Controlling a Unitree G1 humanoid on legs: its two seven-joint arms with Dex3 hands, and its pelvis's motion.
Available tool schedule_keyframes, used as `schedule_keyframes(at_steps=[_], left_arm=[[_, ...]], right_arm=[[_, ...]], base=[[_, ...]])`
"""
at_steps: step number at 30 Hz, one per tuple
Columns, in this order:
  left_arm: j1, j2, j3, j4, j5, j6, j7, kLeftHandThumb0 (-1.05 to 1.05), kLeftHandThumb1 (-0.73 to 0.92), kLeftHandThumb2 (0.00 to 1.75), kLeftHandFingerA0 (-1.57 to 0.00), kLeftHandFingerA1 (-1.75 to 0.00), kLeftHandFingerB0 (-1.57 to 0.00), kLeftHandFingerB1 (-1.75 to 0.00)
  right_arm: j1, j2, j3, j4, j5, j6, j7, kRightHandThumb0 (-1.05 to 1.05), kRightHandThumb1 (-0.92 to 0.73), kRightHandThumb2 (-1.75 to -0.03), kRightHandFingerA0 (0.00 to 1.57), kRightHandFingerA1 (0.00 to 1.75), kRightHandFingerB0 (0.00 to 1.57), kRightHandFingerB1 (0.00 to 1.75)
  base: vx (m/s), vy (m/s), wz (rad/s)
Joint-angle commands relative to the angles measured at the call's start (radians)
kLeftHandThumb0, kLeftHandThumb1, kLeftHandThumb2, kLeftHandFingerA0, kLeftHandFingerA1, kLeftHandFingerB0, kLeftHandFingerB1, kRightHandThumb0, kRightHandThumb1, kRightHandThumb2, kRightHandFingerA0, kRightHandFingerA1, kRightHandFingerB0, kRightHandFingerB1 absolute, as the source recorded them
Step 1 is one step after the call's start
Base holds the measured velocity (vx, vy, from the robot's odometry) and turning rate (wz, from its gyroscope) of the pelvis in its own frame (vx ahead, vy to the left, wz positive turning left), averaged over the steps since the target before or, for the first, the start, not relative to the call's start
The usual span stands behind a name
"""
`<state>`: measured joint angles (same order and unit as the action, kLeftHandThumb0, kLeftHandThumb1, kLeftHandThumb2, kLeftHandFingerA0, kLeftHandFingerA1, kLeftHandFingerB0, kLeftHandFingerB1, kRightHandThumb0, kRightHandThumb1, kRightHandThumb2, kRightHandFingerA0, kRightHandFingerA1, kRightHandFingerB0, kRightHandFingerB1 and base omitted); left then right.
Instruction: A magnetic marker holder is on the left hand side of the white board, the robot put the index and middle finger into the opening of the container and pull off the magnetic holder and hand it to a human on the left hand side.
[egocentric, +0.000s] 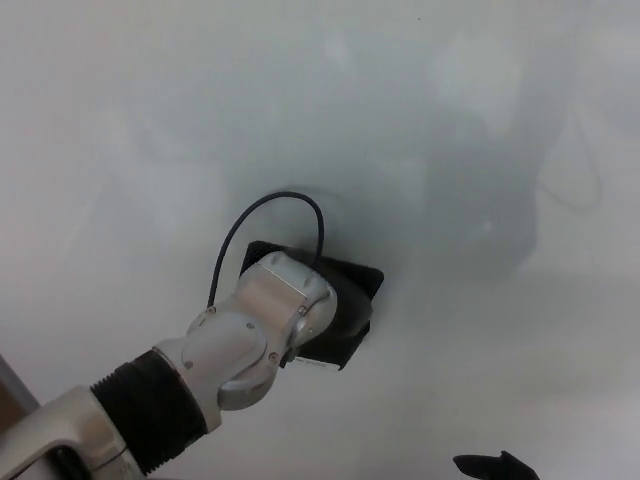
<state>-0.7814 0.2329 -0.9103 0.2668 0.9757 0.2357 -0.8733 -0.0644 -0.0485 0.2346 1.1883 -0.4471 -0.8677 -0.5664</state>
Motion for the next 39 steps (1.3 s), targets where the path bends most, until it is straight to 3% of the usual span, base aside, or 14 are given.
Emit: schedule_keyframes(at_steps=[1,2,3,5,6,7,8,15,18,25,30,31,35,39], left_arm=[[-0.072,0.082,0.023,0.052,-0.036,-0.053,-0.200,0.02,0.83,0.64,-0.70,-0.74,-0.57,-0.48],[-0.072,0.082,0.032,0.056,-0.050,-0.048,-0.209,0.02,0.83,0.64,-0.70,-0.74,-0.57,-0.48],[-0.079,0.096,0.052,0.069,-0.099,-0.077,-0.237,0.06,0.79,0.63,-0.80,-0.74,-0.67,-0.52],[-0.090,0.117,0.097,0.112,-0.206,-0.139,-0.298,0.07,0.74,0.61,-0.78,-0.65,-0.74,-0.54],[-0.090,0.115,0.134,0.149,-0.275,-0.130,-0.358,0.03,0.75,0.76,-0.79,-0.99,-0.75,-0.71],[-0.090,0.111,0.159,0.176,-0.320,-0.122,-0.401,0.03,0.75,0.76,-0.79,-0.99,-0.75,-0.71],[-0.078,0.087,0.221,0.229,-0.413,-0.050,-0.491,-0.03,0.81,1.06,-0.94,-1.06,-0.76,-0.81],[0.014,0.052,0.321,0.196,-0.723,0.375,-0.741,-0.28,0.71,1.13,-0.86,-1.11,-0.82,-0.95],[0.073,0.110,0.284,-0.004,-0.998,0.525,-0.741,-0.44,0.57,1.23,-1.06,-1.16,-0.86,-1.05],[0.265,0.042,0.508,-0.328,-1.290,0.659,-0.741,-0.52,0.69,1.34,-1.11,-1.17,-0.92,-1.11],[0.400,-0.108,0.694,-0.440,-1.436,0.793,-0.741,-0.58,0.63,1.29,-1.08,-1.08,-0.94,-0.98],[0.437,-0.148,0.742,-0.475,-1.450,0.835,-0.729,-0.68,0.75,0.88,-1.15,-1.04,-0.97,-0.83],[0.589,-0.302,0.903,-0.577,-1.602,0.892,-0.618,-0.71,0.84,0.69,-1.07,-0.92,-0.95,-0.73],[0.829,-0.371,0.900,-0.695,-2.100,0.490,-0.279,-0.67,0.78,0.64,-0.87,-0.71,-0.79,-0.53]], right_arm=[[-0.018,-0.016,0.001,0.003,0.001,0.005,0.003,-0.49,-0.51,-0.93,0.83,0.78,0.52,0.66],[-0.018,-0.016,0.001,0.003,0.002,0.005,0.004,-0.49,-0.51,-0.93,0.83,0.78,0.52,0.66],[-0.019,-0.015,0.000,0.004,0.004,0.003,0.004,-0.47,-0.62,-0.59,0.90,0.71,0.57,0.56],[-0.018,-0.013,-0.002,0.003,0.007,0.001,0.008,-0.47,-0.62,-0.59,0.91,0.72,0.58,0.57],[-0.017,-0.013,-0.002,0.003,0.007,0.000,0.006,-0.47,-0.62,-0.59,0.92,0.73,0.59,0.58],[-0.017,-0.013,-0.001,0.003,0.006,0.000,0.004,-0.47,-0.62,-0.59,0.92,0.73,0.59,0.58],[-0.016,-0.013,-0.002,0.002,0.006,0.000,0.003,-0.48,-0.63,-0.59,0.91,0.72,0.60,0.58],[-0.025,-0.008,0.000,0.002,0.004,0.007,0.006,-0.50,-0.64,-0.59,0.91,0.72,0.60,0.59],[-0.022,-0.010,-0.006,0.002,0.012,0.000,0.013,-0.47,-0.62,-0.59,0.92,0.82,0.62,0.59],[-0.014,-0.021,-0.007,-0.004,0.009,0.004,0.004,-0.43,-0.62,-0.59,0.89,0.85,0.65,0.58],[-0.010,-0.020,-0.010,-0.007,0.014,0.006,0.011,-0.42,-0.61,-0.58,0.89,0.84,0.65,0.58],[-0.009,-0.020,-0.008,-0.008,0.012,0.007,0.010,-0.45,-0.61,-0.58,0.90,0.84,0.65,0.58],[-0.015,-0.023,-0.002,-0.010,0.001,0.014,0.002,-0.48,-0.62,-0.59,0.90,0.86,0.65,0.60],[-0.030,-0.026,0.008,0.000,-0.016,0.017,-0.015,-0.49,-0.63,-0.59,0.94,0.76,0.68,0.64]], base=[[0.00,0.000,0.00],[0.00,0.000,0.00],[0.00,0.000,0.00],[0.00,0.000,0.00],[0.00,0.000,0.00],[0.00,0.000,0.00],[0.00,0.000,0.00],[0.00,0.000,0.01],[0.00,0.000,0.00],[0.00,0.000,0.00],[0.00,0.000,0.00],[0.00,0.000,0.00],[0.00,0.000,0.00],[0.00,0.000,0.00]])
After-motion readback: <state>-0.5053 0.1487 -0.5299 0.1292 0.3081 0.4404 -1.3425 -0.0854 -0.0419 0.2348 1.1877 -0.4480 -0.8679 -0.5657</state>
